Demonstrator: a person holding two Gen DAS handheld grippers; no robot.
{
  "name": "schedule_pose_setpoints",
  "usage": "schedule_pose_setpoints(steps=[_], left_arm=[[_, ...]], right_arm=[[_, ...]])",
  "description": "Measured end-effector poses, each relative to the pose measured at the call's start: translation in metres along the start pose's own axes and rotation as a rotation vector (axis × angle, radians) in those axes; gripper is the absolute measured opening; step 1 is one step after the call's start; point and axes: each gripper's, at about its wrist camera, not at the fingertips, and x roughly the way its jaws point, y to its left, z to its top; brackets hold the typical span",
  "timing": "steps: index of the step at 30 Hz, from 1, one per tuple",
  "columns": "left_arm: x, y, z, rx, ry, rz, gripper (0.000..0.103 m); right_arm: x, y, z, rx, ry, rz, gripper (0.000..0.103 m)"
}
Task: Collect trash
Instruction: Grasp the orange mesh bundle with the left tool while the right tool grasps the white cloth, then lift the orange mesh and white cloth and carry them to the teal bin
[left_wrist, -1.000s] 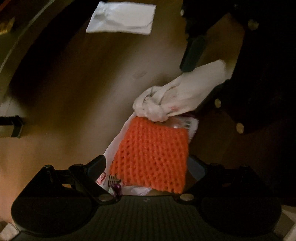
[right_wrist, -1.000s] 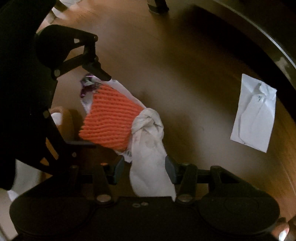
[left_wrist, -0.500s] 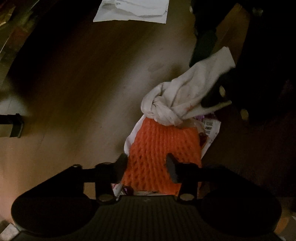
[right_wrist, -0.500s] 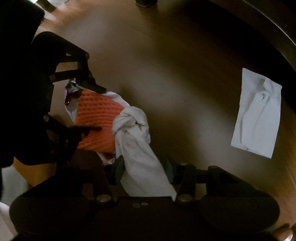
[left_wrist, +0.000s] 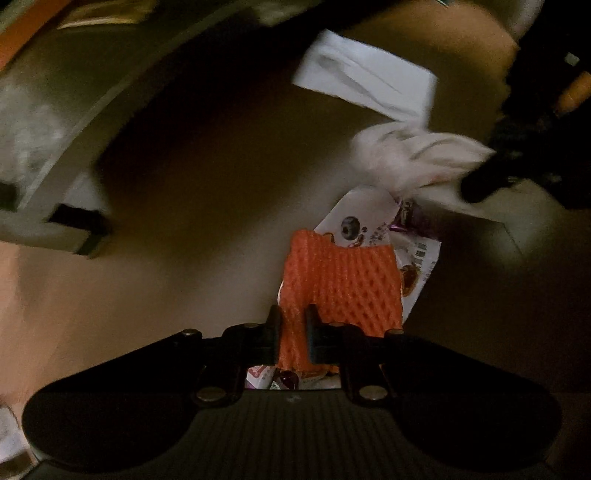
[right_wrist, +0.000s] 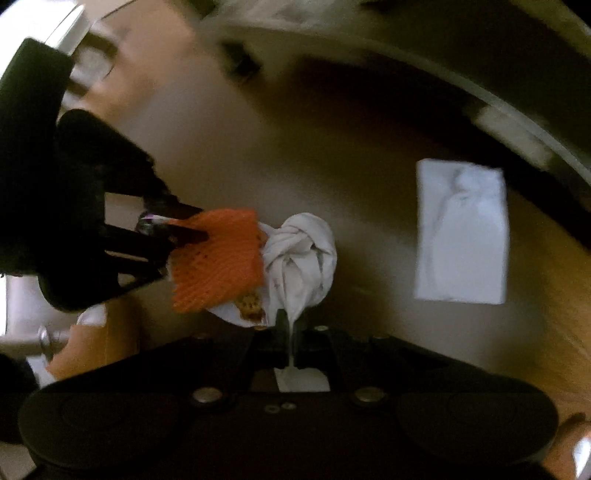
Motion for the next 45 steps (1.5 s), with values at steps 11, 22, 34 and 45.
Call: schedule_pose_setpoints(steps=[11,22,34,45], left_arm=[[-0.015,0.031,0.007,-0.226,-0.006,-0.069,0.014],[-0.023,0.021,0.018,-0.199,-0.088,-0.117,0.067],[0.023,-0.008,0.023,-0.091,0.019,-0.079,0.066],[0.041,0.025,0.023,-0.301,0.090,-0.178,0.011]], right_arm=[[-0.049,-0.020,0.010,0.079,-0.083,-0.023,0.002],[-0.041,-0.024,0.011,0.106,-0.074,0.002,0.002],[-0.027,-0.039,0.004,0.158,-0.050,-0.008,0.002],[-0.023,-0.039,0.003,0.162,-0.035,-0.002,0.002]])
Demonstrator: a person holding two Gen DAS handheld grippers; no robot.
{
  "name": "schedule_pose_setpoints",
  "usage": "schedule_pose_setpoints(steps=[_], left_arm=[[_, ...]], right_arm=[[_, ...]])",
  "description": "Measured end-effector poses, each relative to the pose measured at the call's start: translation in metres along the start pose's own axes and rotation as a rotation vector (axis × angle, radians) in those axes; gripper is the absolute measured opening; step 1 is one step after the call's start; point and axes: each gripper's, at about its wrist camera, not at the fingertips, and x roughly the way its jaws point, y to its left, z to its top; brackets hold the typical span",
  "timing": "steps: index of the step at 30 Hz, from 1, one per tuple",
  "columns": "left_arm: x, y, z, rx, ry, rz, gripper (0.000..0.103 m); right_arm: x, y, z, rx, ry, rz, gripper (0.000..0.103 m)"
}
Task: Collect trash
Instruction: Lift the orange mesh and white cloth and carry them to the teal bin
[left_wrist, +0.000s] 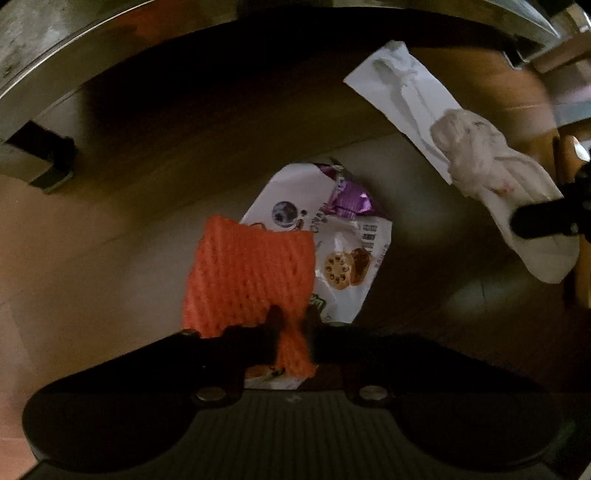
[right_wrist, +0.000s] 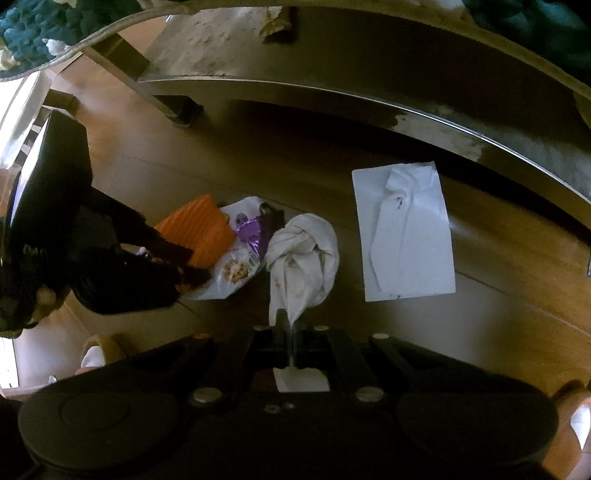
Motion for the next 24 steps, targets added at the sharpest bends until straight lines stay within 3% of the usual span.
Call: schedule_pose_setpoints(steps=[6,13,24], left_arm=[[-0.028,-0.003,-0.002,0.038,-0.012,-0.003,0.010],[-0.095,-0.009,-0.003,0.065,-0.054,-0.025,0.010],[-0.264,-0.063,-0.001,0.128,-0.268,-0.041,0.010]], right_arm=[[-0.015,0.008,-0.001,0.001,-0.014,-0.014,0.002],[-0.064,0.026,-0.004,0.012,-0.069,-0.036,0.002],[-0.218,0.061,-0.028,0.045,-0.262,-0.065,0.002]])
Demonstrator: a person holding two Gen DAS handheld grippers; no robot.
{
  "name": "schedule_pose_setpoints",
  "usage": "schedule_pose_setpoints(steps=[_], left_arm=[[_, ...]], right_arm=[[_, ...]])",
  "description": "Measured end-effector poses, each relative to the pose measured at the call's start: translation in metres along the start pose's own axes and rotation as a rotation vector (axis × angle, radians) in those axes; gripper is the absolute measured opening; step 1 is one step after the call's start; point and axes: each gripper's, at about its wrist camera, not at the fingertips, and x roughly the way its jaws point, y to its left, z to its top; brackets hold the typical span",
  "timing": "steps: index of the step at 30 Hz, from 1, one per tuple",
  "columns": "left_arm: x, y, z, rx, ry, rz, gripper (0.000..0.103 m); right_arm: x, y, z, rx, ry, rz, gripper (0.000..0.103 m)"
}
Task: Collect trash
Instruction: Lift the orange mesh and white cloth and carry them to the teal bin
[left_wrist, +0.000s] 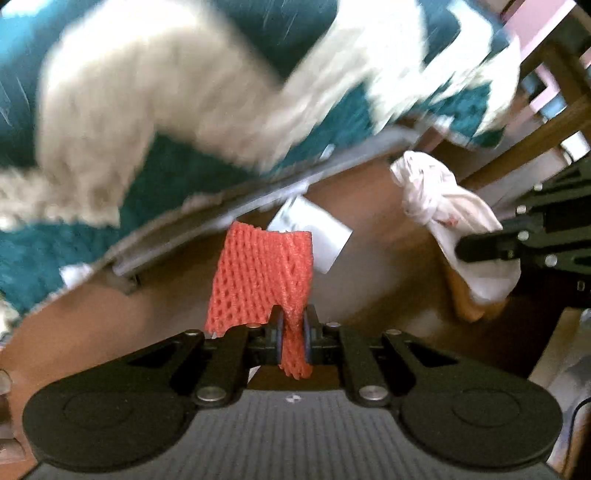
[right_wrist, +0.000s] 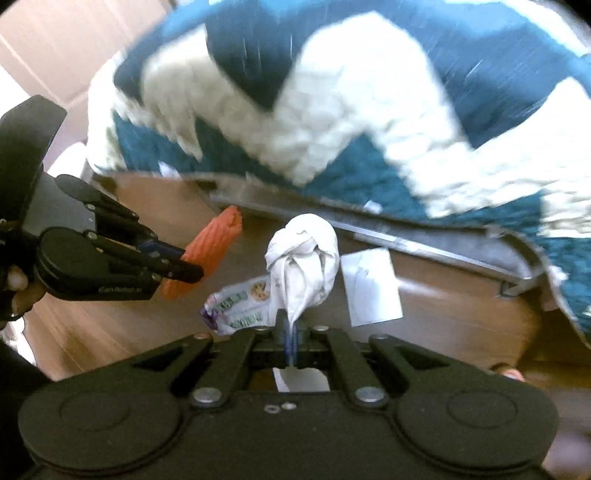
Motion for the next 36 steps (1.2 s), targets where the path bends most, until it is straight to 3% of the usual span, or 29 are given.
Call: schedule_pose_setpoints(steps=[13,21,28,36], left_arm=[[-0.176,-0.126,0.020,0.041,-0.356,0.004,0.010],[-0.262,-0.238,0.039,0.165,-0.559,-0.019,0.010],[-0.323,-0.346,0.083,0.291,-0.697,-0.097,0.010],[-0.361,-0.454,0.141,0.390,-0.753,-0.242,0.010]], right_arm=[[-0.220,0.011,-0.030,-0.080,-0.279,-0.155,0.002],[-0.350,-0.005,-0.065,-0.082,-0.503,-0.290,0.002],[-0.449,-0.046,-0.094,-0.023,-0.640,-0.421,0.002],[-0.528,-0.109,-0.118,0.099,-0.725,-0.554,0.002]])
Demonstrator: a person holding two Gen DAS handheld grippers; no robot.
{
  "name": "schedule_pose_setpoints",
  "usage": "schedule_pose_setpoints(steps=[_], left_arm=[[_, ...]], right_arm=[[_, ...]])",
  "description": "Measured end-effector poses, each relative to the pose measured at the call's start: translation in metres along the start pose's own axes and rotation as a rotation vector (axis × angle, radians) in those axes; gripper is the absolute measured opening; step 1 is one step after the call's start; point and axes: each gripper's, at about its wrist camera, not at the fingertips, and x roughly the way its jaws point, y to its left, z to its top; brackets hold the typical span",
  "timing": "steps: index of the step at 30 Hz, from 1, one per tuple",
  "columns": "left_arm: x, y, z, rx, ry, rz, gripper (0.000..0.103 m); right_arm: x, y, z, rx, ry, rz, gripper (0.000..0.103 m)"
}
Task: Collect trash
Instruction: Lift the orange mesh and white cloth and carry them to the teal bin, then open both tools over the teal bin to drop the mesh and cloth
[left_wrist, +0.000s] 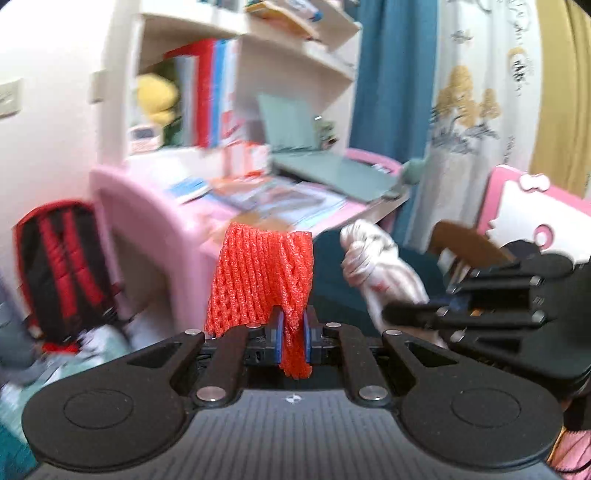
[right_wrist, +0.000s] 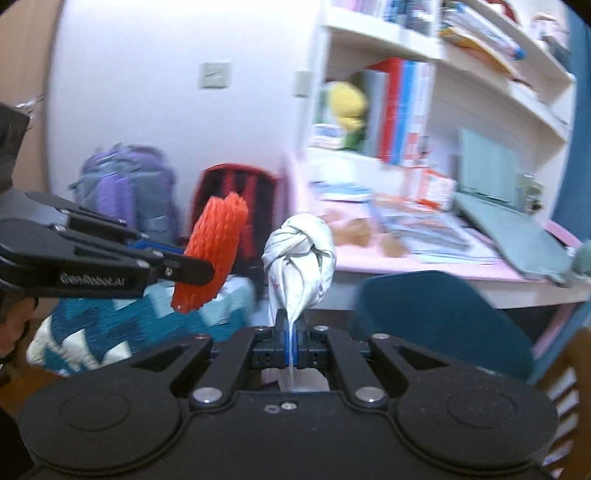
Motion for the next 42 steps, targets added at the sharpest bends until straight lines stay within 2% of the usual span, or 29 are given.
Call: schedule_pose_setpoints(steps=[6,12,17,25,32,35,37,40,42], left_arm=[[0.056,-0.048,0.048,0.030,0.025,-0.081,0.010],[0.118,-0.082,0.064,0.038,0.094,-0.136,0.010],[0.164,-0.091,0.054,0.045,0.174,-0.134,0.010],[0.212,-0.085,0.033,0.023,0.326,-0.132,0.010],[0.226,-0.080,0.026,0.002,0.360,-0.135,0.011],[0.228,-0.080,0.027,-0.010,0.371,-0.122,0.015],[0.226,-0.081,0.027,-0.007,0.366,-0.116,0.019],[0.221,-0.081,0.029,-0.009,0.353,-0.117,0.037],[0.214,-0.081,0.031,-0.013,0.334,-0.114,0.051]], right_arm=[[-0.001,-0.071,-0.001,0.079,0.016,-0.111,0.002],[0.019,-0.121,-0.015,0.157,0.065,-0.157,0.002],[0.043,-0.136,-0.027,0.179,0.123,-0.156,0.002],[0.073,-0.136,-0.036,0.169,0.217,-0.133,0.002],[0.086,-0.144,-0.047,0.208,0.278,-0.132,0.016],[0.087,-0.147,-0.049,0.222,0.281,-0.135,0.027],[0.087,-0.147,-0.049,0.225,0.281,-0.140,0.027],[0.085,-0.146,-0.048,0.222,0.280,-0.143,0.028],[0.081,-0.144,-0.047,0.214,0.271,-0.145,0.033]])
